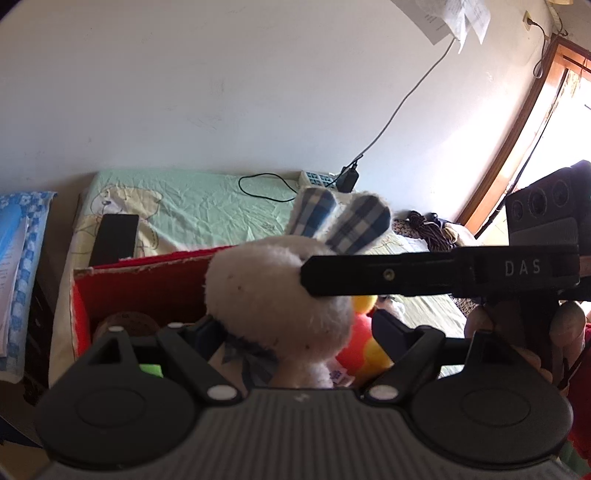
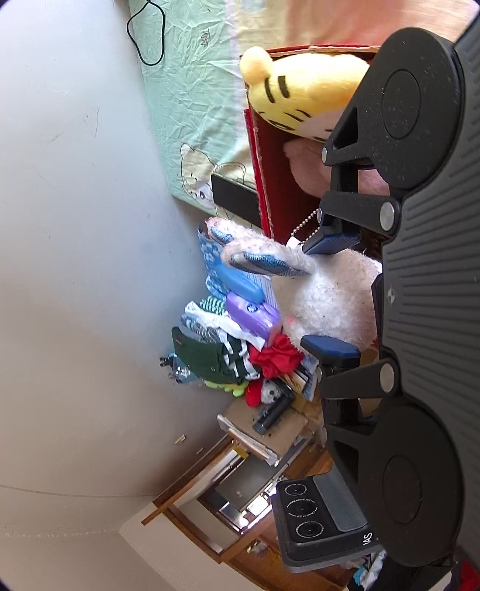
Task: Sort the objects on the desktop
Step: 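Lower the white bunny into the red box beside the tiger plush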
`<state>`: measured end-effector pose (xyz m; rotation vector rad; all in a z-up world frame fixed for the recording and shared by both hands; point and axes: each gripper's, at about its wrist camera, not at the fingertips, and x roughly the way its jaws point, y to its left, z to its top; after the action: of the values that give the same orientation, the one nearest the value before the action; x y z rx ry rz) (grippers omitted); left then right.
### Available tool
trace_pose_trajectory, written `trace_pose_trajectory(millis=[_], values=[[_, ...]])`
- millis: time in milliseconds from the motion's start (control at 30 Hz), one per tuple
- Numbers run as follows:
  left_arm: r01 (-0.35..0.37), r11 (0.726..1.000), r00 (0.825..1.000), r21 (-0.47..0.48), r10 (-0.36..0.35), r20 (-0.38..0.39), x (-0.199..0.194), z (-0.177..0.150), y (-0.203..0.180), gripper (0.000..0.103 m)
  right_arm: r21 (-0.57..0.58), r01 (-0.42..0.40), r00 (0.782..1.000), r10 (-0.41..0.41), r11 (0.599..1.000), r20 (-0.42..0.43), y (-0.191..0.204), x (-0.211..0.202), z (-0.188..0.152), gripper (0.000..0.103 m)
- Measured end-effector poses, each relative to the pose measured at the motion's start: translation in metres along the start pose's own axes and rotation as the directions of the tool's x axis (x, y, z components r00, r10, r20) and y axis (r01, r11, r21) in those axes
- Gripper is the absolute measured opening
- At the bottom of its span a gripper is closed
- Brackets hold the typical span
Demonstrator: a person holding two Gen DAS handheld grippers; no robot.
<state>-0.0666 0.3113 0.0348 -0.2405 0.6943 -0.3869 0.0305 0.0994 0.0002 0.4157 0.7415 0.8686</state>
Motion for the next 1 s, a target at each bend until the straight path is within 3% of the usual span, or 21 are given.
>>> trace_pose_trajectory(millis=[233,467,800,1000], values=[[-0.059,0.997,0.997,-0.039,0.058,-0.043,0.043,0.007,0.03,0.083,0.013,0.034,0.999,-0.034,0.999,0.006,-0.026,0.031,0.002,0.048],[-0.106,0.993,0.99,-0.041,0.102,-0.101,0.068,0.007,0.047,0.084,-0.052,0.113,0.994,-0.113,0.992,-0.007,-0.038,0.05,-0.002,0.046],[-0.107,0.994,0.991,-0.038,0.103,-0.091,0.05,0.004,0.041,0.084,-0.009,0.134,0.99,-0.134,0.991,0.044,-0.042,0.058,-0.003,0.044],[-0.023,1.0,0.993,0.001,0.023,-0.115,0.039,-0.004,0.022,0.084,0.003,0.149,0.988,-0.149,0.989,0.034,-0.042,0.055,-0.003,0.046]])
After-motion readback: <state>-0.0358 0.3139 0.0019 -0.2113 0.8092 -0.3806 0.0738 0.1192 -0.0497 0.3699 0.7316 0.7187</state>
